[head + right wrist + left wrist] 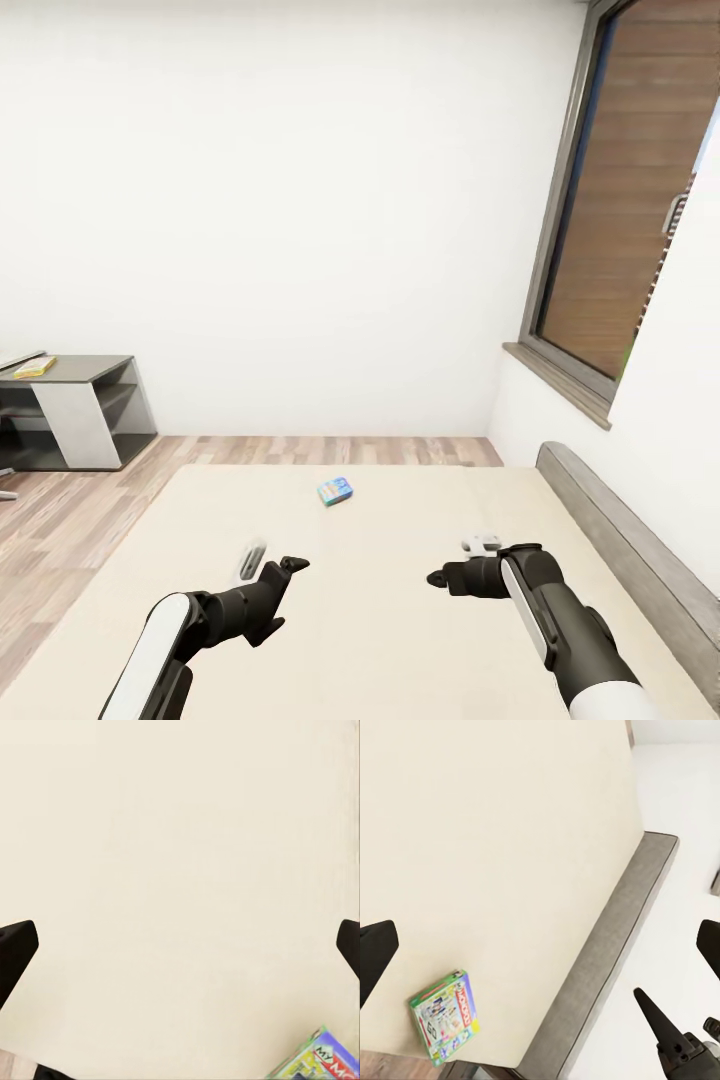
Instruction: Put all the toys in the child's room - the three board games (two on the bed and one on the table), the two jigsaw puzzles on the table, and the tennis ball on the table - inside the toy box on the table in the child's room.
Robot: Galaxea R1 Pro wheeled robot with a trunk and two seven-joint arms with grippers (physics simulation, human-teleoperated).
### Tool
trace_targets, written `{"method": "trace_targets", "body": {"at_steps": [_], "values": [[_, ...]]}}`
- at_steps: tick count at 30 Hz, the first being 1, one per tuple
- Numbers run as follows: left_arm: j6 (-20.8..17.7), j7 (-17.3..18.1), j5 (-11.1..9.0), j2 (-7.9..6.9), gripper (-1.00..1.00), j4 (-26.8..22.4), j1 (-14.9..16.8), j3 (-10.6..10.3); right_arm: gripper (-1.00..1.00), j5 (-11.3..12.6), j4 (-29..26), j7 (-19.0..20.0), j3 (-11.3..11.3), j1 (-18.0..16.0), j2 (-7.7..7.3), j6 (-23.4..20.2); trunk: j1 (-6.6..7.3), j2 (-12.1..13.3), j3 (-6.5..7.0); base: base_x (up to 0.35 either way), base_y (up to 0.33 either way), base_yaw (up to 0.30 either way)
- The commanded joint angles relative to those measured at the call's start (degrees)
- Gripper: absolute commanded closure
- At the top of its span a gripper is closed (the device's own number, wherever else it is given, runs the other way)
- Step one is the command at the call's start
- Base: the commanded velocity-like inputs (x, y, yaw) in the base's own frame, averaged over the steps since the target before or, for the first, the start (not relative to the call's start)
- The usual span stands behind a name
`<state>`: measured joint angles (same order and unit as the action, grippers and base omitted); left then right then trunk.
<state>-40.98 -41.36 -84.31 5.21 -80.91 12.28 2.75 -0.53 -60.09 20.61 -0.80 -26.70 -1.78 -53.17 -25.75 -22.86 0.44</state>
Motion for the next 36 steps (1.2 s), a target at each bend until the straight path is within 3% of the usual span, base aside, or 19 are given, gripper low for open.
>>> {"method": "trace_targets", "body": {"at_steps": [1, 19, 36], "values": [[-0.16, -0.59, -0.60, 0.06, -1.00, -0.05, 0.03, 0.15, -1.00, -0.08, -0.03, 0.14, -0.08, -0.02, -0.05, -0.19, -0.03, -0.06, -0.03, 0.000, -0.278, 0.000], [-0.16, -0.59, -0.60, 0.06, -1.00, -0.05, 0.03, 0.15, -1.00, -0.08, -0.03, 0.14, -0.08, -0.02, -0.05, -0.18, -0.03, -0.06, -0.03, 0.000, -0.272, 0.000], [-0.16, -0.60, -0.60, 0.06, -1.00, -0.04, 0.03, 0.15, -1.00, -0.08, -0.02, 0.14, -0.08, -0.02, -0.05, -0.20, -0.03, -0.06, -0.03, 0.000, -0.079, 0.000]]}}
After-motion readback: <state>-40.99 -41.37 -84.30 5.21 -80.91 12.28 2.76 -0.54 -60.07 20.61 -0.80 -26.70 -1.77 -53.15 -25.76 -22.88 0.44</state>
